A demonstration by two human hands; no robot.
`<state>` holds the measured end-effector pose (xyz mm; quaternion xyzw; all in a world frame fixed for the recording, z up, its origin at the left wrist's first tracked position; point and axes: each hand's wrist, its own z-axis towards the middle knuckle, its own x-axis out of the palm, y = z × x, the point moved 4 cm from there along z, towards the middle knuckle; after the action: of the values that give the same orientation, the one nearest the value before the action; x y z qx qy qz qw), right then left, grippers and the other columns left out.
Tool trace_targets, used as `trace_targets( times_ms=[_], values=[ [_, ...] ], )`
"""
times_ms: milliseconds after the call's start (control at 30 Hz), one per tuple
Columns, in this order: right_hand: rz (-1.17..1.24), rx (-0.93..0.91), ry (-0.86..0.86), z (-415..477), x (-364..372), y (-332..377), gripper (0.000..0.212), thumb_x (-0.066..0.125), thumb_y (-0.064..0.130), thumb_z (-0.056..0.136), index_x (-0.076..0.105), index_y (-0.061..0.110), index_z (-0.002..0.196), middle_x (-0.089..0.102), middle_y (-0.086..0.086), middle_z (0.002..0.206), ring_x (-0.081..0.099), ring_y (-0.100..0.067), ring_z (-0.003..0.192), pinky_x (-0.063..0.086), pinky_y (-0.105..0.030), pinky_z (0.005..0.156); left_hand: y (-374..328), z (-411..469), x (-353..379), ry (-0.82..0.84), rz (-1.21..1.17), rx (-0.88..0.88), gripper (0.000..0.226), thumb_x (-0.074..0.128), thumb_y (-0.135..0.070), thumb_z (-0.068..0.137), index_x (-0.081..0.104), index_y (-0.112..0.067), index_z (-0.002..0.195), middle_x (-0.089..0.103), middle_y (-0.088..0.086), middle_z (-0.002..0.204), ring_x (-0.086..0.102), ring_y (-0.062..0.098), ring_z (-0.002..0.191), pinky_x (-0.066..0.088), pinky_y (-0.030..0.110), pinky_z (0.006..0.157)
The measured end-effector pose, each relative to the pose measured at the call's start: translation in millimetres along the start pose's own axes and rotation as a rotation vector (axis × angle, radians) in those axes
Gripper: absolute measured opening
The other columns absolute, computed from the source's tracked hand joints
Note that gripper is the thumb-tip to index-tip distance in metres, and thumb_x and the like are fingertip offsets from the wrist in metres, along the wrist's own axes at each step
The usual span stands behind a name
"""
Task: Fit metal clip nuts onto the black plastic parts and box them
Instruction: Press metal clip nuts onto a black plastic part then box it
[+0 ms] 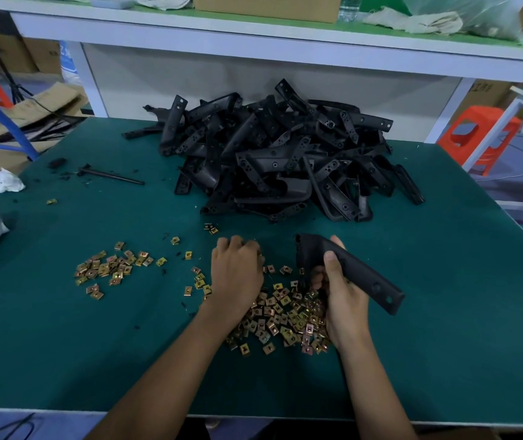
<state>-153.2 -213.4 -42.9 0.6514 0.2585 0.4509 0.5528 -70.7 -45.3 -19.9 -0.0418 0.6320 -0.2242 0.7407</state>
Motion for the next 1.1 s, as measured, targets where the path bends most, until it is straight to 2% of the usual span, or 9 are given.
trace_targets(
  times_ms=[167, 300, 367, 433, 533, 667, 800, 933, 1100],
  values=[
    [0.019, 0.015, -0.003, -3, 2, 3, 0.037, 0.073, 0.044, 0.088, 0.069, 0.045, 0.125, 0.066, 0.008, 0.136, 0.059, -0.01, 0.129, 0.042, -0.045, 0.114, -5, -2, -5, 0.02, -0.273, 0.008, 0.012, 0.062, -0.021, 0.097, 0.068, -0.018, 0.107, 0.071, -0.004, 0.103, 0.06, 0.018, 0.102, 0.046, 0.033, 0.091],
    [0.048, 0.033, -0.017, -3, 2, 6, 0.037, 0.072, 0.04, 0.09, 0.069, 0.039, 0.127, 0.066, 0.004, 0.136, 0.06, -0.013, 0.128, 0.043, -0.044, 0.113, -15, -9, -6, 0.163, -0.694, -0.038, 0.02, 0.055, -0.022, 0.101, 0.068, -0.028, 0.115, 0.064, -0.019, 0.104, 0.059, -0.003, 0.097, 0.043, 0.014, 0.081],
    [0.068, 0.052, 0.001, -4, 2, 8, 0.036, 0.07, 0.038, 0.092, 0.069, 0.038, 0.127, 0.067, 0.003, 0.135, 0.061, -0.015, 0.127, 0.046, -0.041, 0.109, -21, -12, -4, 0.242, -0.873, -0.102, 0.025, 0.052, -0.023, 0.103, 0.066, -0.028, 0.123, 0.062, -0.017, 0.112, 0.058, -0.002, 0.103, 0.045, 0.015, 0.086],
    [0.085, 0.069, 0.0, -5, 2, 10, 0.033, 0.07, 0.038, 0.092, 0.071, 0.039, 0.124, 0.07, 0.001, 0.131, 0.064, -0.017, 0.123, 0.052, -0.036, 0.101, -26, -14, -2, 0.272, -1.053, -0.22, 0.019, 0.055, -0.021, 0.103, 0.067, -0.024, 0.117, 0.064, -0.011, 0.107, 0.06, 0.006, 0.101, 0.051, 0.023, 0.089],
    [0.11, 0.083, -0.02, -6, 2, 13, 0.034, 0.072, 0.037, 0.09, 0.072, 0.034, 0.124, 0.073, -0.002, 0.123, 0.069, -0.017, 0.114, 0.057, -0.026, 0.087, -35, -16, -1, 0.328, -1.327, -0.348, 0.014, 0.057, -0.013, 0.102, 0.069, -0.019, 0.1, 0.067, -0.002, 0.094, 0.063, 0.009, 0.086, 0.054, 0.023, 0.076],
    [0.157, 0.106, -0.007, -6, 2, 14, 0.034, 0.073, 0.037, 0.089, 0.074, 0.032, 0.122, 0.073, -0.006, 0.124, 0.07, -0.019, 0.114, 0.058, -0.024, 0.083, -43, -16, -3, 0.395, -1.579, -0.417, 0.02, 0.053, -0.002, 0.101, 0.071, -0.009, 0.105, 0.074, -0.001, 0.086, 0.069, 0.008, 0.078, 0.056, 0.022, 0.071],
    [0.187, 0.114, 0.017, -5, 2, 12, 0.037, 0.072, 0.035, 0.092, 0.07, 0.026, 0.128, 0.071, -0.008, 0.127, 0.067, -0.022, 0.119, 0.057, -0.025, 0.086, -45, -14, -4, 0.403, -1.652, -0.425, 0.021, 0.052, 0.001, 0.1, 0.069, 0.001, 0.114, 0.074, 0.008, 0.095, 0.071, 0.014, 0.084, 0.058, 0.023, 0.075],
    [0.174, 0.109, 0.012, -4, 1, 9, 0.038, 0.072, 0.034, 0.091, 0.069, 0.024, 0.128, 0.071, -0.008, 0.127, 0.066, -0.022, 0.121, 0.057, -0.027, 0.089, -41, -15, -3, 0.382, -1.56, -0.361, 0.019, 0.054, 0.001, 0.099, 0.069, -0.003, 0.111, 0.072, 0.003, 0.086, 0.068, 0.007, 0.072, 0.055, 0.021, 0.069],
    [0.11, 0.119, 0.084, -2, 1, 4, 0.049, 0.071, 0.033, 0.091, 0.062, 0.021, 0.137, 0.069, -0.01, 0.131, 0.064, -0.026, 0.125, 0.044, -0.046, 0.11, -25, -8, -8, 0.391, -1.324, -0.257, 0.027, 0.063, -0.003, 0.096, 0.061, -0.012, 0.121, 0.066, 0.005, 0.084, 0.061, 0.012, 0.072, 0.053, 0.024, 0.068]
  ],
)
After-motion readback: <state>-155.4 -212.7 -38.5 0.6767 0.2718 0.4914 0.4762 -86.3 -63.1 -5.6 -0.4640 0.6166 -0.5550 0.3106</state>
